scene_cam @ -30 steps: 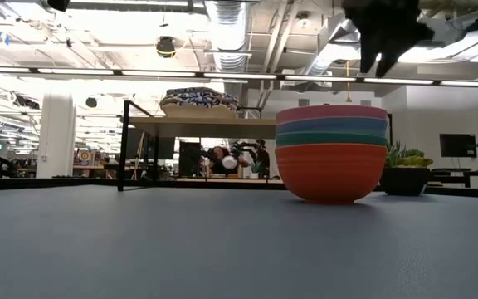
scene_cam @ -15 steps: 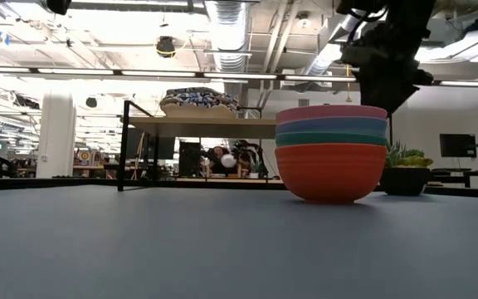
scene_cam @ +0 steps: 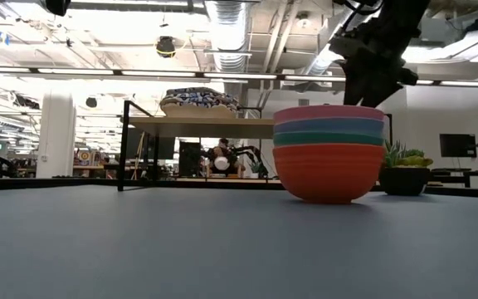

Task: Place and stack bowls onto a shelf
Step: Put the pink bowl on the shelf

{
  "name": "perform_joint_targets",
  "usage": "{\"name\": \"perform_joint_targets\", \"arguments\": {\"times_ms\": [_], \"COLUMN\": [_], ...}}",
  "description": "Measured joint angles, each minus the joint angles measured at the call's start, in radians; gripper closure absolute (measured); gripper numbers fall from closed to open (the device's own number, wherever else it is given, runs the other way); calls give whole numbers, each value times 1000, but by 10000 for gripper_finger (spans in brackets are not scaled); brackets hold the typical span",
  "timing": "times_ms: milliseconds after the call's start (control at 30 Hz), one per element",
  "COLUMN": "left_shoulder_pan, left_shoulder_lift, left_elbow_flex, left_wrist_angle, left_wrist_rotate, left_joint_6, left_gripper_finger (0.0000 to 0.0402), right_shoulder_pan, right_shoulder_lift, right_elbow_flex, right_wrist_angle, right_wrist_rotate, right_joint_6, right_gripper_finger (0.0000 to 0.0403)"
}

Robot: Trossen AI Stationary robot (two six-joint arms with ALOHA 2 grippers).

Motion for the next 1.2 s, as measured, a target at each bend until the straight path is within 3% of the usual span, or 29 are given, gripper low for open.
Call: {"name": "perform_joint_targets", "arguments": {"times_ms": [167,433,700,1100,1200], "left_shoulder_pan": [0,0,0,0,0], "left_shoulder_lift": [0,0,0,-1,-1], "left_elbow_flex": [0,0,0,0,0], "left_wrist_angle": [-1,-1,-1,1,1], "left_wrist_rotate": [-2,-1,3,-5,-5], "left_joint_6": [2,9,10,-44,-49], "left_gripper_finger": [188,188,188,188,188], "right_shoulder_pan": [16,17,17,-21,-45], "right_shoulder_lift": [8,37,105,47,33], "right_elbow_flex": [0,0,0,19,18], "right_wrist_angle": [15,7,12,-11,-27], "right_wrist_rotate": [-73,-77,-138,-158,-166], "right_joint_6": [-14,-12,-26,-21,-29], "right_gripper_finger": [175,177,210,366,376]}}
